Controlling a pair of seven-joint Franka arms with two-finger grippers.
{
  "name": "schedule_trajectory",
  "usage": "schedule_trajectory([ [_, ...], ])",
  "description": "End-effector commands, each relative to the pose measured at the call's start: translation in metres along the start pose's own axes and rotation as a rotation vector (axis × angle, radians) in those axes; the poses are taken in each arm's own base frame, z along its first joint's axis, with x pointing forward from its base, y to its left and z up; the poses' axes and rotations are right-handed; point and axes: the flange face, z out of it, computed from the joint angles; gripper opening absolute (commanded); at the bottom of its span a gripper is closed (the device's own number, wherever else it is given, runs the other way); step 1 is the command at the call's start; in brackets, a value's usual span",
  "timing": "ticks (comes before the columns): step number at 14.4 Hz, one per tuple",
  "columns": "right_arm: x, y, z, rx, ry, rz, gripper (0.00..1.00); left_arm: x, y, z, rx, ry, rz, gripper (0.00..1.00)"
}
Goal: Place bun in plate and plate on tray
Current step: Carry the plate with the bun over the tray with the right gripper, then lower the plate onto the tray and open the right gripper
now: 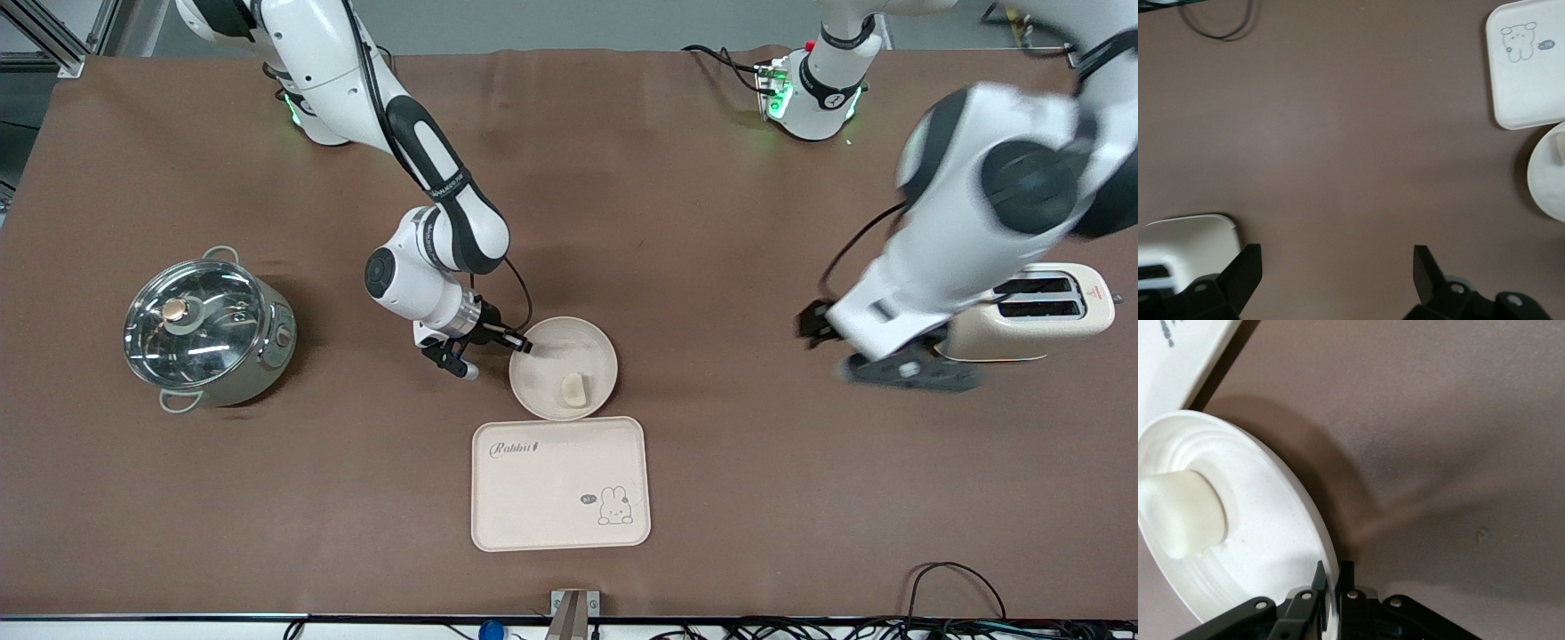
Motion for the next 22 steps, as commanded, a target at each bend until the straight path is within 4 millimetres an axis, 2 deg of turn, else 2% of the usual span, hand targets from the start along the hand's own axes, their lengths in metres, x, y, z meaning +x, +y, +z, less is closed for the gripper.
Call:
schedule_trajectory([
  [1,0.004,-0.013,-0.022,0.046,0.018,0.011,0.00,-0.029,-0.034,-0.045,-0.030,0.005,0.008,1.00],
  [4,0.034,-0.028,-0.046,0.098,0.048,0.021,0.00,-0.046,-0.066,-0.061,-0.033,-0.025,0.035,1.00],
  [6,0.058,-0.041,-0.068,0.144,0.076,0.027,0.00,-0.062,-0.084,-0.080,-0.037,-0.016,0.039,1.00],
  [7,0.070,-0.049,-0.079,0.170,0.092,0.016,0.00,-0.069,-0.093,-0.080,-0.033,-0.031,0.025,1.00],
  [10,0.107,-0.053,-0.090,0.210,0.131,0.021,0.00,-0.077,-0.134,-0.076,-0.033,-0.042,0.046,1.00],
  [12,0.121,-0.061,-0.083,0.225,0.143,0.014,0.00,-0.073,-0.132,-0.076,-0.036,-0.039,0.044,1.00],
  [15,0.152,-0.070,-0.052,0.244,0.107,0.010,0.00,-0.072,-0.129,-0.076,-0.041,-0.037,0.056,1.00],
  [17,0.156,-0.077,-0.034,0.246,0.060,0.014,0.00,-0.071,-0.128,-0.084,-0.037,-0.017,0.060,1.00],
  [18,0.159,-0.077,-0.029,0.245,0.060,0.016,0.00,-0.069,-0.126,-0.081,-0.039,-0.021,0.060,1.00],
  [22,0.166,-0.066,-0.007,0.172,0.050,-0.042,0.00,-0.069,-0.129,-0.081,-0.058,-0.019,0.053,1.00],
])
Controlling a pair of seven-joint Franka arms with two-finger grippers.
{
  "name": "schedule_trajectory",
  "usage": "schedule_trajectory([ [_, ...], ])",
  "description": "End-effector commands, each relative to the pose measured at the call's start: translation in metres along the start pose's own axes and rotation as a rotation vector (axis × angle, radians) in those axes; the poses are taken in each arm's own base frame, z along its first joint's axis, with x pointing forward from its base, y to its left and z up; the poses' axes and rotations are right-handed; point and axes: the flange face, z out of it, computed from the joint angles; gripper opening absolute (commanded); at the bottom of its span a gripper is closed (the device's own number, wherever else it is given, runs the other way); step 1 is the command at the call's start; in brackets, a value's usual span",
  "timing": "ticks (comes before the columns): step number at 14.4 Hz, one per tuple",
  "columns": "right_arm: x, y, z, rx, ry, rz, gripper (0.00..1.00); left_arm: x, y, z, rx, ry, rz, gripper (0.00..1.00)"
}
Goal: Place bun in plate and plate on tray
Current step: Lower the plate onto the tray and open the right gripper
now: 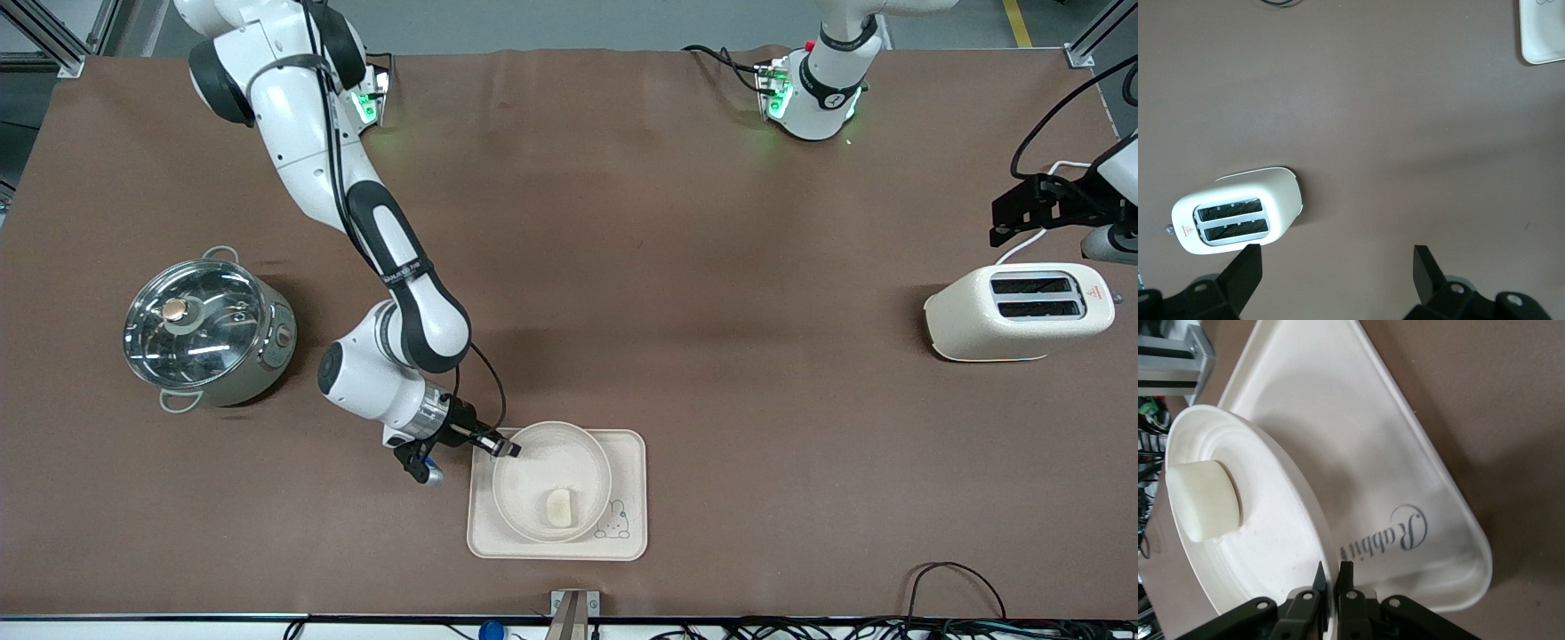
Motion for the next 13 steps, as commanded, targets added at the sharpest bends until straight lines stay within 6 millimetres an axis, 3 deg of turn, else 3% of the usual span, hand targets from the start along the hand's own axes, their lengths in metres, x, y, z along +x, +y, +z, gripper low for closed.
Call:
schedule_trajectory([
  [1,0.012,0.002,0.001,-0.033,-0.042,-0.016,0.00,-0.001,-0.003,-0.005,-0.019,0.018,0.002,1.00],
  [3,0.014,0.004,-0.001,-0.035,-0.045,-0.007,0.03,-0.001,-0.004,-0.005,-0.019,0.016,-0.001,1.00],
  [4,0.011,0.004,0.002,-0.038,-0.046,-0.006,0.25,-0.002,-0.006,-0.005,-0.019,0.016,-0.007,1.00],
  [5,0.011,0.006,0.004,-0.042,-0.044,-0.003,0.68,-0.002,-0.008,-0.005,-0.019,0.016,-0.016,1.00],
  [7,0.010,0.002,0.000,-0.038,-0.042,-0.005,1.00,-0.002,-0.010,-0.004,-0.022,0.016,-0.052,1.00],
  [9,0.011,-0.007,-0.012,-0.024,-0.034,-0.007,1.00,-0.002,-0.010,-0.005,-0.044,0.018,-0.139,1.00],
  [12,0.009,-0.016,-0.039,-0.026,-0.028,-0.004,1.00,-0.002,-0.007,-0.005,-0.041,0.018,-0.137,1.00],
  [13,0.005,-0.025,-0.062,-0.029,-0.015,-0.015,1.00,-0.002,-0.006,-0.005,-0.043,0.018,-0.135,1.00],
])
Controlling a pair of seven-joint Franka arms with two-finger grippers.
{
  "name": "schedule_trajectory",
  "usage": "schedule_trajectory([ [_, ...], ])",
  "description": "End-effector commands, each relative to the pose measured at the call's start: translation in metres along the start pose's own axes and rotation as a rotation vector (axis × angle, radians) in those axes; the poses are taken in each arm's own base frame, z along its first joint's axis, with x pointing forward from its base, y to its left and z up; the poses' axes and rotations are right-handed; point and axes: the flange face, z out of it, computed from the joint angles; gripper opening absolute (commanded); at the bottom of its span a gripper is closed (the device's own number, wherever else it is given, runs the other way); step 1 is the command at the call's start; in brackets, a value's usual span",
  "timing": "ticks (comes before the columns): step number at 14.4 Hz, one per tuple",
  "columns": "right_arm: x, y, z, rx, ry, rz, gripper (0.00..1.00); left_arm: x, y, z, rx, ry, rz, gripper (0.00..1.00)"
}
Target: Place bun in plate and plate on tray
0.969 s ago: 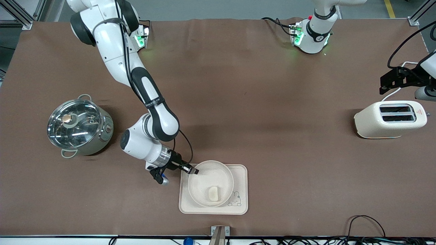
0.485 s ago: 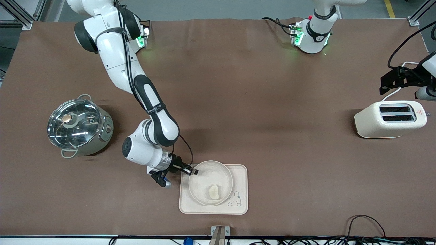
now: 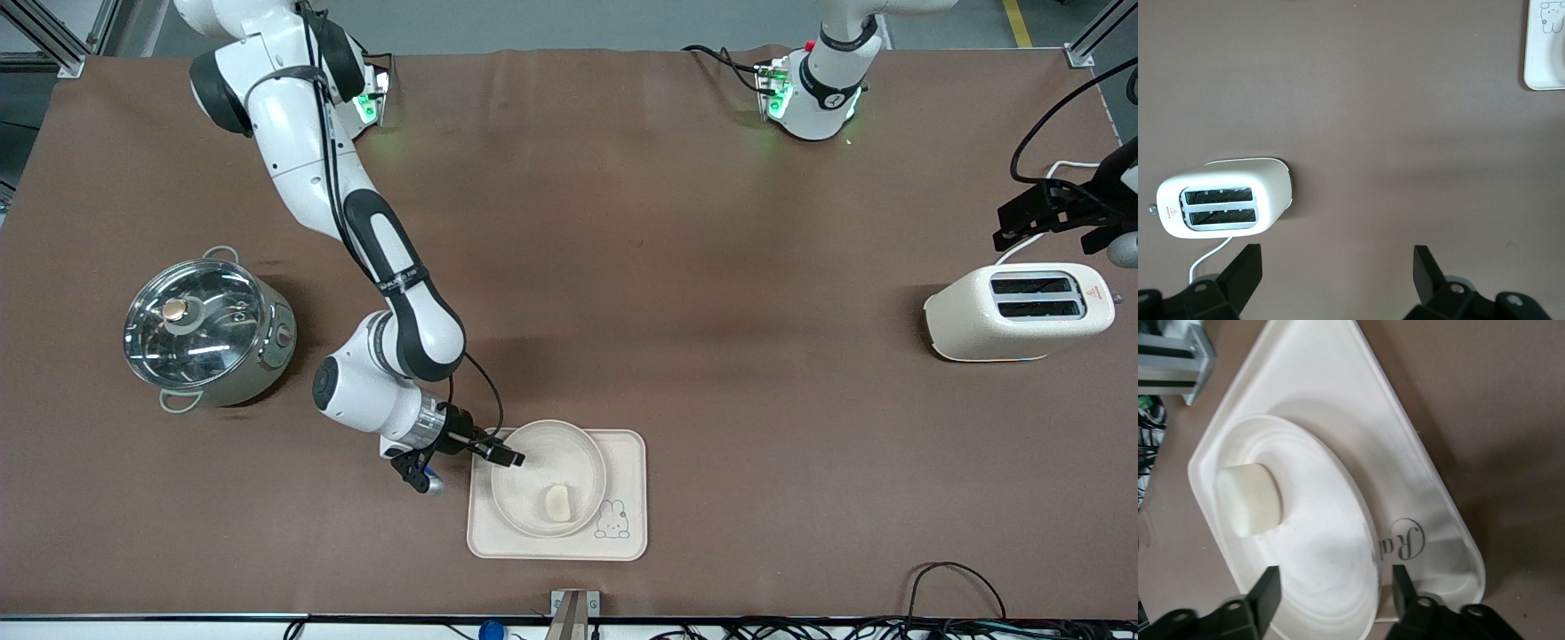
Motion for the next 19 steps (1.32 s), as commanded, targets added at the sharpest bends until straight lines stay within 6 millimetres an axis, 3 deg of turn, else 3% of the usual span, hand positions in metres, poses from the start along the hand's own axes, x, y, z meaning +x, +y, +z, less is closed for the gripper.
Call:
schedule_trajectory([
  [1,-0.021,-0.019,-0.059,-0.021,0.000,-0.003,1.00,-0.001,0.003,-0.005,-0.017,0.015,-0.007,1.00],
  [3,-0.041,-0.015,-0.097,-0.069,0.002,-0.031,1.00,-0.001,0.003,-0.005,-0.017,0.015,-0.006,1.00],
  [5,-0.053,-0.005,-0.152,-0.112,0.012,-0.068,1.00,-0.001,0.003,-0.005,-0.019,0.015,-0.007,1.00],
  [8,-0.041,0.015,-0.235,-0.286,-0.057,-0.151,1.00,-0.001,0.004,-0.005,-0.019,0.015,-0.006,1.00],
  [11,-0.041,0.025,-0.351,-0.452,-0.073,-0.213,1.00,0.000,0.004,-0.006,-0.019,0.016,-0.006,1.00],
  [13,-0.037,0.044,-0.428,-0.477,-0.065,-0.198,1.00,0.000,0.004,-0.005,-0.020,0.013,-0.005,1.00],
  [16,-0.042,0.072,-0.493,-0.528,-0.110,-0.290,1.00,-0.001,0.004,-0.005,-0.019,0.015,-0.006,1.00],
  [19,-0.077,0.056,-0.534,-0.679,-0.073,-0.374,1.00,-0.001,0.004,-0.005,-0.019,0.015,-0.007,1.00],
])
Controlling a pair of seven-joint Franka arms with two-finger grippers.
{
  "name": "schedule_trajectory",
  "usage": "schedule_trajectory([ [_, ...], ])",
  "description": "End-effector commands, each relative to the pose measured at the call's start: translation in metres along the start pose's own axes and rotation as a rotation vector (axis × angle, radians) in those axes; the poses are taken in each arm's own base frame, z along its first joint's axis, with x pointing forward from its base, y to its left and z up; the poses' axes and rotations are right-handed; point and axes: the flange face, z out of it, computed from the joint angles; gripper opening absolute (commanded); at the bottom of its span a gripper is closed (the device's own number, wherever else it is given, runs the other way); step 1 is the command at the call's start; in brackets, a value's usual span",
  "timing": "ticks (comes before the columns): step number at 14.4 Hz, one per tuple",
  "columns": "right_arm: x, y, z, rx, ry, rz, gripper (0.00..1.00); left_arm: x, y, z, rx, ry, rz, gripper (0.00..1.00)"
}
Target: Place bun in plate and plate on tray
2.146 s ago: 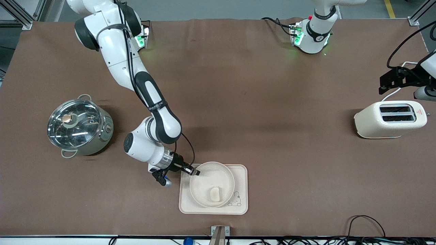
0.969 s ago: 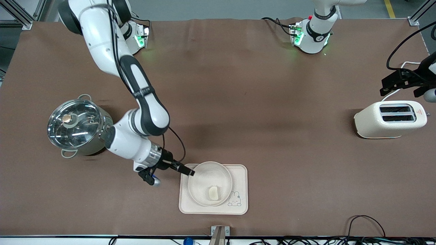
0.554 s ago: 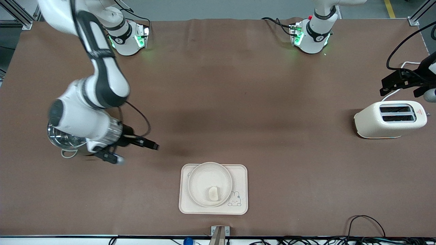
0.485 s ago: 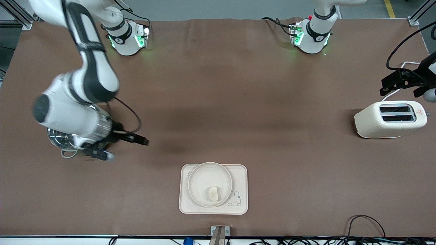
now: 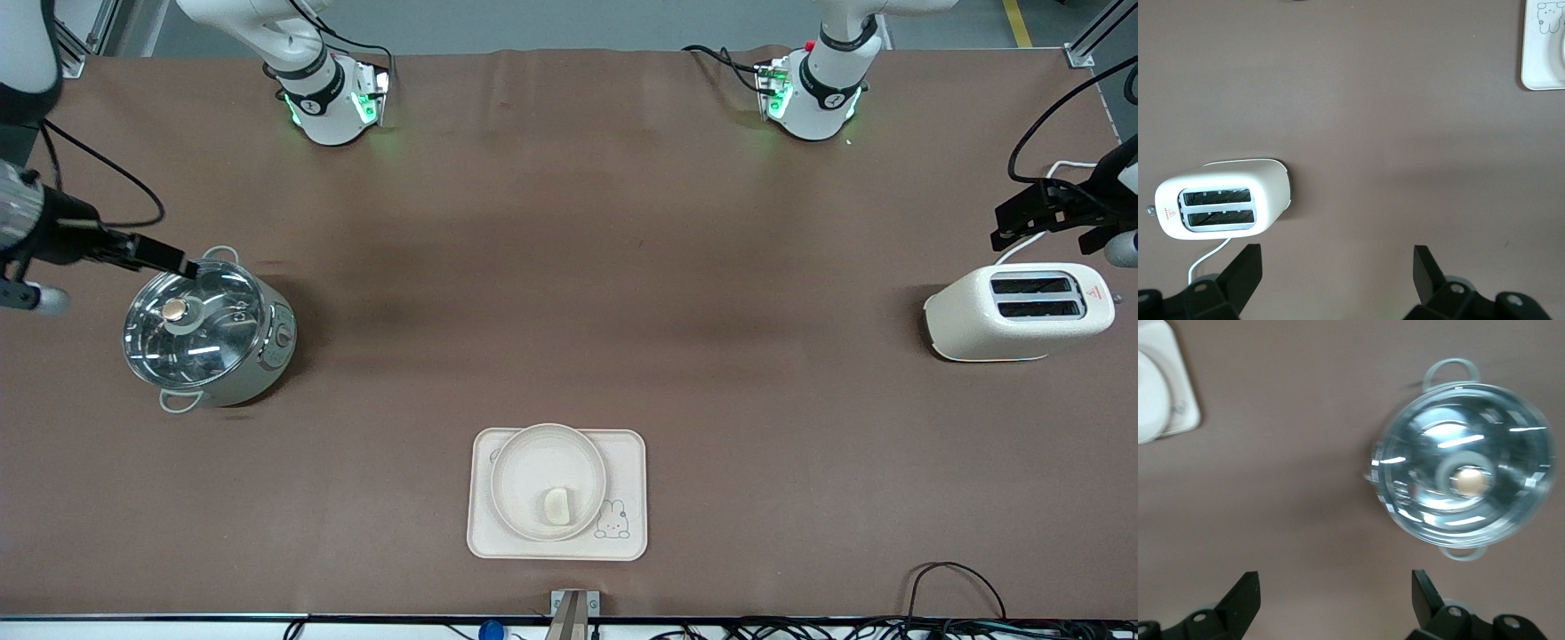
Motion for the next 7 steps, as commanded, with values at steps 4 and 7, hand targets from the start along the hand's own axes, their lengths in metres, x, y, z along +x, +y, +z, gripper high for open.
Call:
schedule_trajectory([
  [4,-0.058,-0.008,-0.048,-0.179,0.063,-0.104,1.00,-0.001,0.001,-0.005,-0.017,0.014,-0.011,1.00],
  [7,-0.063,0.002,-0.058,-0.175,0.080,-0.091,1.00,-0.001,0.001,-0.005,-0.019,0.013,-0.011,1.00],
])
